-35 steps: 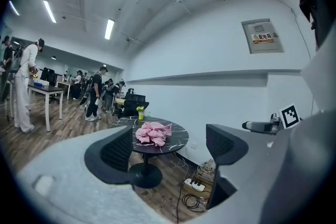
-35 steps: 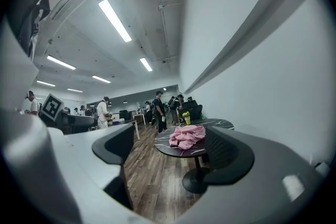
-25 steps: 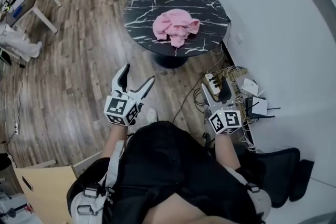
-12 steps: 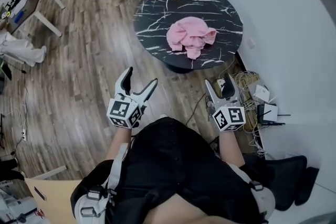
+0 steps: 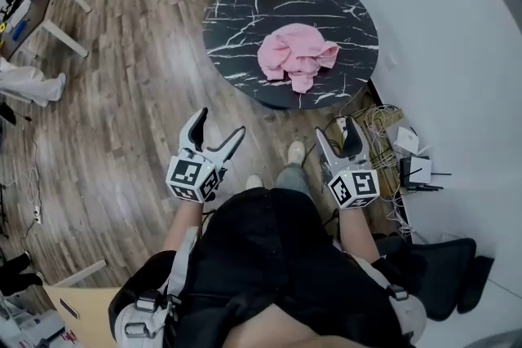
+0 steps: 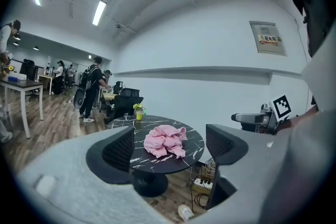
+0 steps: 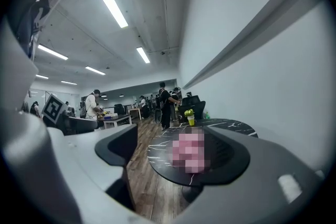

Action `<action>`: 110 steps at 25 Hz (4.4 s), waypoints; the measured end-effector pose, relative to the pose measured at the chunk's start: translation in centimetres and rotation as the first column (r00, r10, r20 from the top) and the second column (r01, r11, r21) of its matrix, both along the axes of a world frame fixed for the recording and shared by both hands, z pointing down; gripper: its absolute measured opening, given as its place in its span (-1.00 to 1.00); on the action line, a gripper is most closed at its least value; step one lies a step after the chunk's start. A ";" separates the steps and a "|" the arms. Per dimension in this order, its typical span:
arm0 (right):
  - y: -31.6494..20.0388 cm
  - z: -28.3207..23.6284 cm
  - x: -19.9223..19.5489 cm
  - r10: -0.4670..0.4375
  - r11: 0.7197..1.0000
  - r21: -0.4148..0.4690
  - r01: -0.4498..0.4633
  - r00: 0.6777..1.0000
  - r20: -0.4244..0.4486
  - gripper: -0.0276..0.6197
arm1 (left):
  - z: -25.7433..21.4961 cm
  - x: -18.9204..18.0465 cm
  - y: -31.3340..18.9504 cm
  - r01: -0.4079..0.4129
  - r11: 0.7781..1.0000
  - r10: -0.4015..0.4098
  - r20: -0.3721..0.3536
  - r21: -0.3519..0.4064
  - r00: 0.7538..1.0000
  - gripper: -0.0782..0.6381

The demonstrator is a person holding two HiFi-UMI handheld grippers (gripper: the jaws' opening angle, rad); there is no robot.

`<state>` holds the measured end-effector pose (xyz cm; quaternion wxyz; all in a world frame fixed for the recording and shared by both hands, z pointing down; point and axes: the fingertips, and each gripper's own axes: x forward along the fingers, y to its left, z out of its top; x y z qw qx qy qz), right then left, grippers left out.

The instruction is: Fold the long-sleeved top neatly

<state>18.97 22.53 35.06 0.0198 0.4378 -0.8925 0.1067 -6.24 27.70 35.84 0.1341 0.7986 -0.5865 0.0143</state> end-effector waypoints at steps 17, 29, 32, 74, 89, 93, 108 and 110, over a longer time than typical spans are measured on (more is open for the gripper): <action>-14.5 0.6 0.9 -0.066 0.998 0.005 0.066 0.997 -0.040 0.15 | 1.8 2.8 -13.1 -0.050 0.998 0.053 0.046 -0.049 0.998 0.34; -22.9 3.6 6.5 0.040 0.999 -0.027 -0.040 0.999 -0.012 -0.22 | 6.5 6.8 -23.8 -0.194 0.967 0.217 0.133 -0.166 0.967 0.15; -24.4 4.5 7.4 0.035 0.998 -0.051 -0.035 0.999 -0.017 -0.24 | 7.7 7.5 -26.2 -0.217 0.954 0.255 0.177 -0.208 0.951 0.14; -27.5 7.6 9.6 0.224 0.949 -0.199 -0.246 0.966 -0.127 -0.49 | 21.3 12.3 -34.2 -0.618 0.500 0.857 0.451 -0.606 0.250 0.15; -26.3 9.4 11.1 0.290 0.910 -0.253 -0.328 0.941 -0.177 -0.54 | 19.7 13.4 -36.6 -0.659 0.509 0.858 0.387 -0.553 0.338 -0.71; -27.6 10.3 10.5 0.221 0.926 -0.261 -0.274 0.951 -0.217 -0.55 | 15.9 12.0 -38.9 -0.622 0.640 0.766 0.316 -0.450 0.559 -0.71; -33.4 14.6 -1.7 -0.291 0.947 -0.254 0.196 0.859 -0.422 -0.56 | 12.5 0.4 -34.8 -0.372 0.846 0.496 0.304 -0.383 0.814 -0.71; -34.4 14.7 -3.6 -0.350 0.934 -0.243 0.263 0.815 -0.461 -0.56 | 12.5 -0.3 -33.7 -0.350 0.856 0.471 0.294 -0.380 0.832 -0.71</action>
